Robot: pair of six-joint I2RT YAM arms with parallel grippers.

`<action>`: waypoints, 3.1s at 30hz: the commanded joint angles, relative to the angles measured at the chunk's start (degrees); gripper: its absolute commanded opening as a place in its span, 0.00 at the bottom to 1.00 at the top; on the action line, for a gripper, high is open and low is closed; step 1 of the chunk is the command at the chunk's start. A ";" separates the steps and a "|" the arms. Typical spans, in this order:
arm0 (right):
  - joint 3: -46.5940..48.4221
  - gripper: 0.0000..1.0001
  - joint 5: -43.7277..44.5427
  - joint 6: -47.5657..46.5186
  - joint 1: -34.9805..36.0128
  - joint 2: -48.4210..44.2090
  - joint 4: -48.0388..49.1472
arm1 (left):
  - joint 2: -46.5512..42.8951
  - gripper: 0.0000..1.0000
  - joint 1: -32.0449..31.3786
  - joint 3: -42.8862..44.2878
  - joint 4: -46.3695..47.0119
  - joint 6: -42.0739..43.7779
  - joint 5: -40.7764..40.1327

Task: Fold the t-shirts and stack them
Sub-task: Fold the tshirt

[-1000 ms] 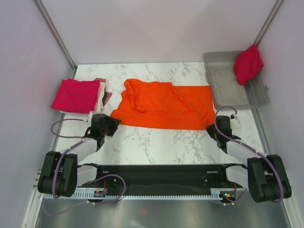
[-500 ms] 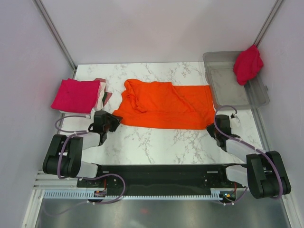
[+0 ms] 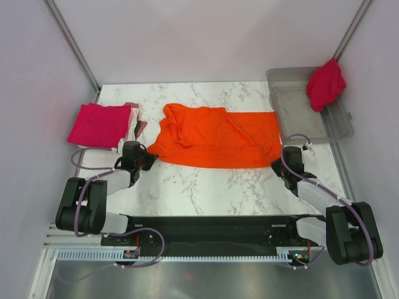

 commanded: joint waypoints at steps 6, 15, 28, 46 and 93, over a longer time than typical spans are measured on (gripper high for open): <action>7.69 0.00 2.96 -3.12 0.86 -8.61 -7.77 | -11.63 0.02 0.90 8.66 -16.29 7.25 -4.27; 8.23 0.00 4.10 -2.34 2.88 -14.07 -13.33 | -22.28 0.02 1.07 7.87 -26.41 8.57 -5.25; 43.76 0.00 2.70 -8.57 4.38 -6.60 -23.07 | -18.15 0.02 7.05 45.45 -46.24 15.86 -0.76; 63.52 0.00 -1.35 -15.00 4.47 -11.17 -32.22 | -15.79 0.02 7.05 78.01 -60.87 20.09 5.65; 17.73 0.00 -23.68 -8.93 -5.12 4.32 -3.56 | -6.88 0.02 13.46 23.18 -22.72 22.19 25.79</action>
